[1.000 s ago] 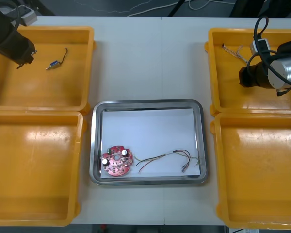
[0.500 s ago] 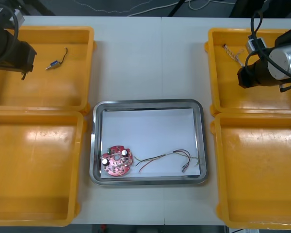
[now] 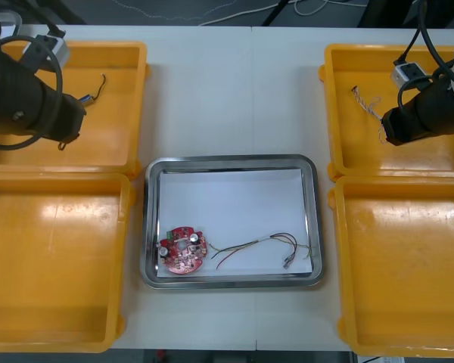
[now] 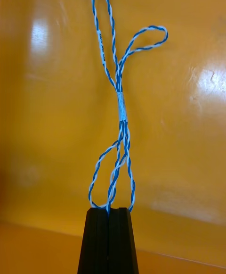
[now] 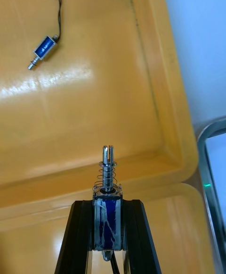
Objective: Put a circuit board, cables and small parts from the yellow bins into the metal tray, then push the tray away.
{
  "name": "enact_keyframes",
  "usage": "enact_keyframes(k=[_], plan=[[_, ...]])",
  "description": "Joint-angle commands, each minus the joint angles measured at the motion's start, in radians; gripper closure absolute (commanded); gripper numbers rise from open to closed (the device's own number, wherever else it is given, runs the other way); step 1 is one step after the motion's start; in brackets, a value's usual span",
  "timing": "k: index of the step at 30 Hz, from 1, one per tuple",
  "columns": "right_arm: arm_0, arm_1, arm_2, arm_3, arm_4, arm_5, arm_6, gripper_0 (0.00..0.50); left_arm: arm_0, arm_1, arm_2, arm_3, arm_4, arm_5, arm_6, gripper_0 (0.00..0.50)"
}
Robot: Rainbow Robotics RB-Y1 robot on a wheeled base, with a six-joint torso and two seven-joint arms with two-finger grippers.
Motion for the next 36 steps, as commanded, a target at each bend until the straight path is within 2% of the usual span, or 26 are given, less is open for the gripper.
enact_keyframes(k=[1,9,13,20,22,23,24,25,26,27,30,32,36], plan=[[0.043,-0.038,-0.063,-0.072,-0.024,0.006,0.110,0.500,0.043,-0.002,-0.104,-0.106,-0.034,0.007,0.246,0.500],[0.052,-0.048,-0.065,-0.074,-0.037,0.043,0.126,0.500,0.082,-0.006,-0.244,-0.176,-0.100,-0.003,0.358,0.500],[0.056,-0.061,-0.065,-0.072,-0.036,0.081,0.130,0.500,0.082,-0.009,-0.351,-0.184,-0.178,-0.023,0.425,0.500],[0.064,-0.070,-0.065,-0.072,-0.010,0.090,0.140,0.500,0.082,-0.016,-0.425,-0.184,-0.223,-0.052,0.459,0.500],[0.066,-0.070,-0.065,-0.072,-0.005,0.090,0.145,0.483,0.082,-0.022,-0.442,-0.182,-0.235,-0.062,0.484,0.500],[0.066,-0.070,-0.065,-0.074,-0.002,0.089,0.146,0.453,0.082,-0.027,-0.460,-0.184,-0.247,-0.077,0.501,0.500],[0.066,-0.071,-0.065,-0.074,-0.002,0.089,0.148,0.385,0.082,-0.029,-0.472,-0.182,-0.255,-0.088,0.511,0.500],[0.066,-0.073,-0.065,-0.072,-0.004,0.089,0.151,0.245,0.082,-0.030,-0.492,-0.179,-0.270,-0.103,0.531,0.500],[0.064,-0.074,-0.065,-0.072,-0.004,0.089,0.153,0.198,0.082,-0.030,-0.498,-0.179,-0.273,-0.108,0.537,0.500],[0.066,-0.076,-0.065,-0.072,-0.008,0.089,0.160,0.128,0.082,-0.030,-0.518,-0.179,-0.286,-0.122,0.551,0.500],[0.064,-0.084,-0.065,-0.074,-0.019,0.089,0.172,0.037,0.083,-0.032,-0.546,-0.178,-0.301,-0.138,0.563,0.500],[0.063,-0.088,-0.065,-0.072,-0.028,0.089,0.183,0.007,0.083,-0.030,-0.557,-0.179,-0.304,-0.148,0.571,0.500],[0.043,-0.090,-0.043,-0.072,-0.037,0.089,0.209,0.000,0.083,-0.019,-0.589,-0.176,-0.304,-0.180,0.622,0.500]])
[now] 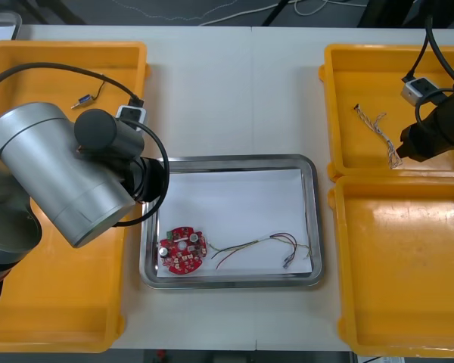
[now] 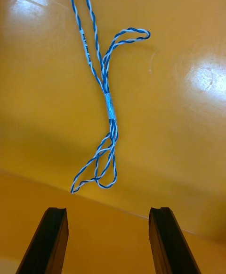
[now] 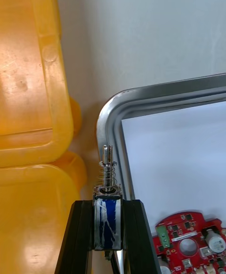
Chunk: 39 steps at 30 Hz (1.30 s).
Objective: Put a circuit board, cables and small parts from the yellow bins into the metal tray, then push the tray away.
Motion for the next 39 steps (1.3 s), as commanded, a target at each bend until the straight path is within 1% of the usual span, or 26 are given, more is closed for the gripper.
enact_keyframes(k=[1,3,6,7,8,9,10,14,20,26,31,34,39], plan=[[-0.022,-0.047,0.004,-0.031,-0.013,0.005,0.056,0.000,0.010,-0.004,-0.046,-0.025,-0.013,-0.048,0.117,0.500],[-0.042,-0.045,0.021,-0.019,-0.009,0.003,0.099,0.000,0.010,0.002,-0.063,-0.016,-0.015,-0.075,0.142,0.500],[-0.097,-0.032,0.027,0.068,-0.012,0.003,0.169,0.000,0.010,0.014,-0.095,0.009,-0.015,-0.132,0.184,0.500],[-0.097,-0.032,0.027,0.068,-0.012,0.003,0.169,0.000,0.010,0.014,-0.095,0.009,-0.015,-0.132,0.184,0.500],[-0.128,-0.021,0.027,0.130,-0.015,-0.001,0.197,0.000,0.010,0.020,-0.107,0.026,-0.017,-0.161,0.204,0.500],[-0.128,-0.021,0.027,0.130,-0.015,-0.001,0.197,0.000,0.010,0.020,-0.107,0.026,-0.017,-0.161,0.204,0.500],[-0.159,-0.010,0.027,0.191,-0.018,-0.013,0.229,0.000,0.010,0.027,-0.123,0.044,-0.023,-0.192,0.226,0.500],[-0.217,0.013,0.044,0.300,-0.022,-0.063,0.280,0.000,0.010,0.039,-0.152,0.085,-0.036,-0.241,0.252,0.500],[-0.258,0.042,0.104,0.383,-0.021,-0.159,0.266,0.000,0.010,0.048,-0.181,0.144,-0.050,-0.302,0.283,0.500],[-0.284,0.073,0.115,0.452,-0.010,-0.221,0.266,0.000,0.010,0.059,-0.216,0.188,-0.069,-0.356,0.301,0.500],[-0.314,0.087,0.154,0.527,-0.007,-0.290,0.266,0.000,0.010,0.065,-0.233,0.191,-0.067,-0.364,0.316,0.500],[-0.320,0.096,0.159,0.559,-0.006,-0.308,0.268,0.000,0.008,0.071,-0.244,0.191,-0.064,-0.384,0.330,0.500],[-0.320,0.096,0.162,0.559,-0.004,-0.308,0.271,0.000,0.003,0.076,-0.259,0.190,-0.050,-0.399,0.347,0.500]])
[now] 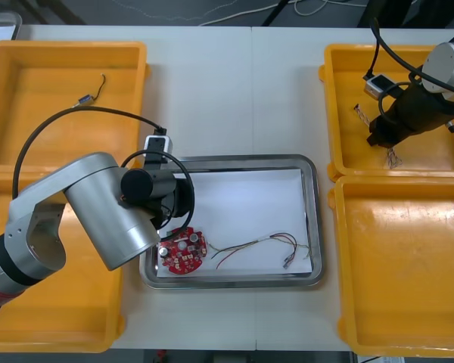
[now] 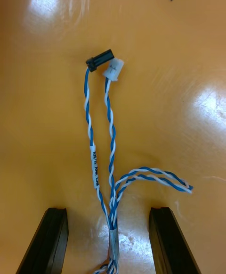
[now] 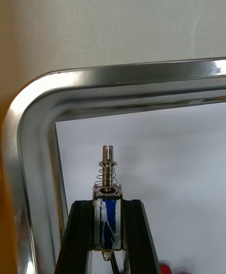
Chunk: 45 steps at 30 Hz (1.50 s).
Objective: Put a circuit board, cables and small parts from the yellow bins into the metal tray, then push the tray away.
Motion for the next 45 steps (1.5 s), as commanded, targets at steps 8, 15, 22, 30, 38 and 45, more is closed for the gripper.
enact_keyframes(k=[8,15,22,30,38,45], plan=[[-0.039,0.015,0.018,-0.004,0.010,-0.007,0.005,0.080,-0.011,0.041,-0.040,0.000,-0.002,-0.037,0.115,0.500],[-0.039,0.009,0.018,-0.006,0.009,0.000,0.017,0.089,-0.056,0.024,-0.043,0.032,0.008,0.029,0.130,0.500],[-0.039,-0.007,0.015,-0.004,-0.002,0.007,0.037,0.070,-0.095,-0.005,-0.019,0.046,0.047,0.122,0.125,0.500],[-0.039,-0.020,0.015,-0.006,0.002,0.042,0.057,0.068,-0.117,-0.025,-0.008,0.046,0.069,0.145,0.124,0.500],[-0.039,-0.033,0.015,-0.004,0.004,0.063,0.066,0.068,-0.135,-0.075,0.013,0.047,0.072,0.210,0.121,0.500],[-0.037,-0.037,0.015,-0.004,0.009,0.074,0.066,0.068,-0.149,-0.095,0.033,0.047,0.075,0.239,0.110,0.500]])
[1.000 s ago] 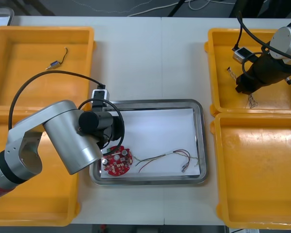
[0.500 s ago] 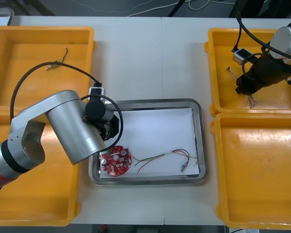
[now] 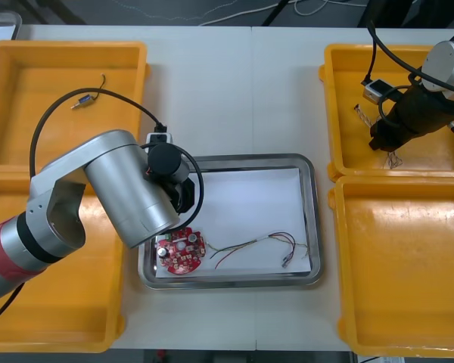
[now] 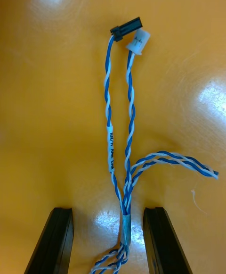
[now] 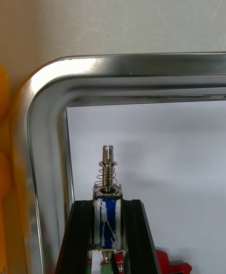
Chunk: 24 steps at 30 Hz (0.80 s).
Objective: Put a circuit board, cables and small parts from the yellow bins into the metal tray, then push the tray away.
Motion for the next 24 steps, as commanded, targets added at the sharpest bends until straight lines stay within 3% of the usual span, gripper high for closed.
enact_keyframes(k=[1,14,15,16,18,19,24], plan=[[-0.032,-0.038,0.013,-0.006,0.006,0.019,0.040,0.068,-0.044,-0.032,0.040,-0.006,0.009,0.028,0.054,0.500],[-0.029,-0.040,0.013,-0.006,0.016,0.027,0.040,0.069,-0.061,-0.066,0.054,0.043,0.004,0.055,0.030,0.500],[-0.029,-0.040,0.014,-0.004,0.016,0.027,0.040,0.125,-0.066,-0.074,0.054,0.058,0.000,0.055,0.027,0.500],[-0.029,-0.040,0.013,-0.004,0.018,0.027,0.040,0.281,-0.070,-0.080,0.054,0.072,-0.003,0.054,0.023,0.500],[-0.029,-0.040,0.013,-0.004,0.018,0.027,0.040,0.473,-0.075,-0.086,0.056,0.089,-0.008,0.051,0.020,0.500],[-0.029,-0.041,0.013,-0.006,0.019,0.027,0.042,0.500,-0.078,-0.089,0.057,0.098,-0.009,0.048,0.017,0.500],[-0.029,-0.040,0.013,-0.006,0.016,0.028,0.048,0.500,-0.078,-0.094,0.062,0.106,-0.009,0.041,0.007,0.500]])
